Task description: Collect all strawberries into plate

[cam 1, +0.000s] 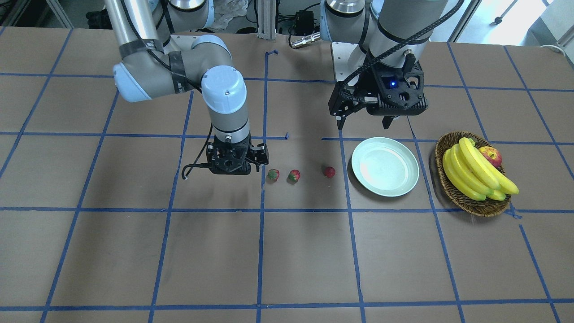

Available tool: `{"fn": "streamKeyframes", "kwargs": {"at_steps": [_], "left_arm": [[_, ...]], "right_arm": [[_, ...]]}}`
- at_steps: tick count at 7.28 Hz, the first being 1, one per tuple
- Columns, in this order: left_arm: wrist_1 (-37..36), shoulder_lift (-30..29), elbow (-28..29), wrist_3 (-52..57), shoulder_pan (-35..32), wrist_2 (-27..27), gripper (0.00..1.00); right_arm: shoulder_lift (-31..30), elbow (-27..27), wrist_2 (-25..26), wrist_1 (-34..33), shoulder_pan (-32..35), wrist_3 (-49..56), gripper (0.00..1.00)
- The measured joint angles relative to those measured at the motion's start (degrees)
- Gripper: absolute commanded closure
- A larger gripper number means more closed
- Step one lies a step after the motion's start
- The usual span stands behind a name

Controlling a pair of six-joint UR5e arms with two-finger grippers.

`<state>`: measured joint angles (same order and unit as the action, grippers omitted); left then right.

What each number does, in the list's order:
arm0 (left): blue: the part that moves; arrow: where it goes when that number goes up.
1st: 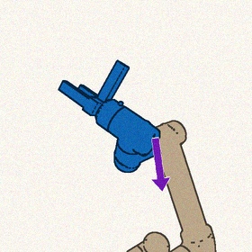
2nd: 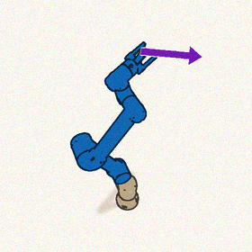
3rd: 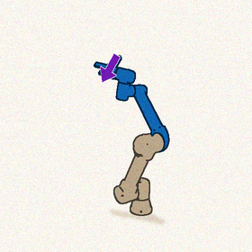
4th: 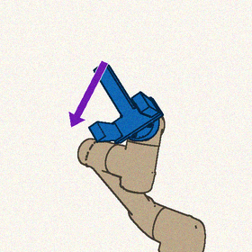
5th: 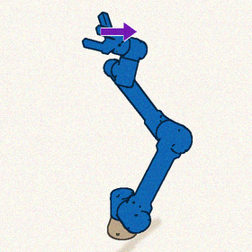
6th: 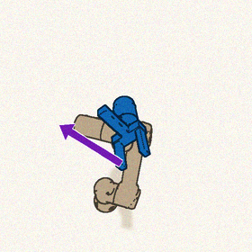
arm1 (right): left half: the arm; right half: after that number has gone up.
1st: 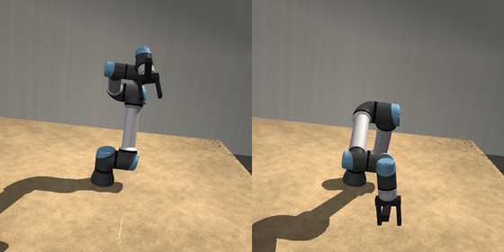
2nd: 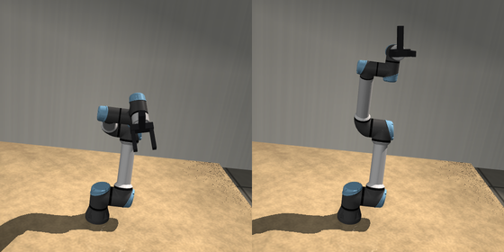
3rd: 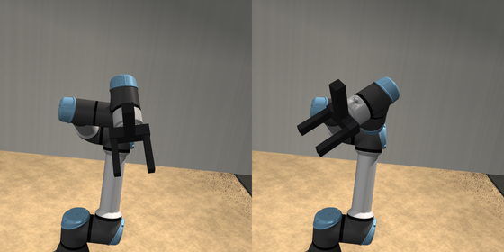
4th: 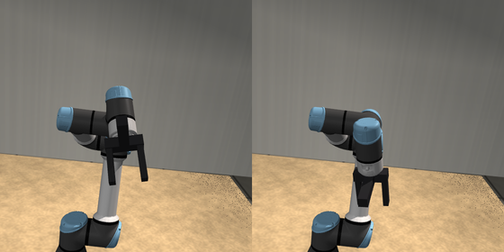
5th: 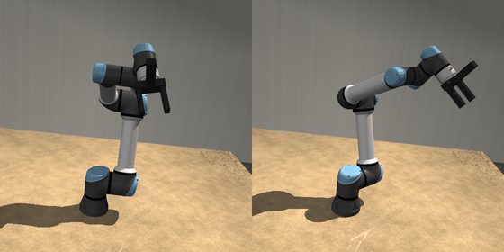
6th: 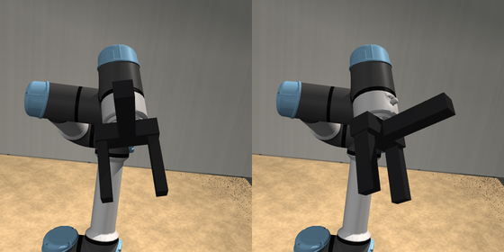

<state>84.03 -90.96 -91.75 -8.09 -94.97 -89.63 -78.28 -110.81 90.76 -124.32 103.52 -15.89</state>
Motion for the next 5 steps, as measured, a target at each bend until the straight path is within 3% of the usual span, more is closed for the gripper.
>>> {"fn": "streamKeyframes", "kwargs": {"at_steps": [2, 3, 5], "left_arm": [[-0.06, 0.0, 0.28, 0.0, 0.07, 0.0, 0.0], [-0.08, 0.0, 0.34, 0.0, 0.09, -0.01, 0.0], [-0.09, 0.0, 0.34, -0.02, 0.03, -0.02, 0.0]], "right_arm": [[-2.97, -1.77, 4.99, 1.44, -2.83, 3.84, 0.0], [-3.32, 0.19, 4.29, 5.42, -4.66, 7.07, 0.0], [-3.66, 10.87, -0.79, 21.5, -10.95, 15.01, 0.0]]}}
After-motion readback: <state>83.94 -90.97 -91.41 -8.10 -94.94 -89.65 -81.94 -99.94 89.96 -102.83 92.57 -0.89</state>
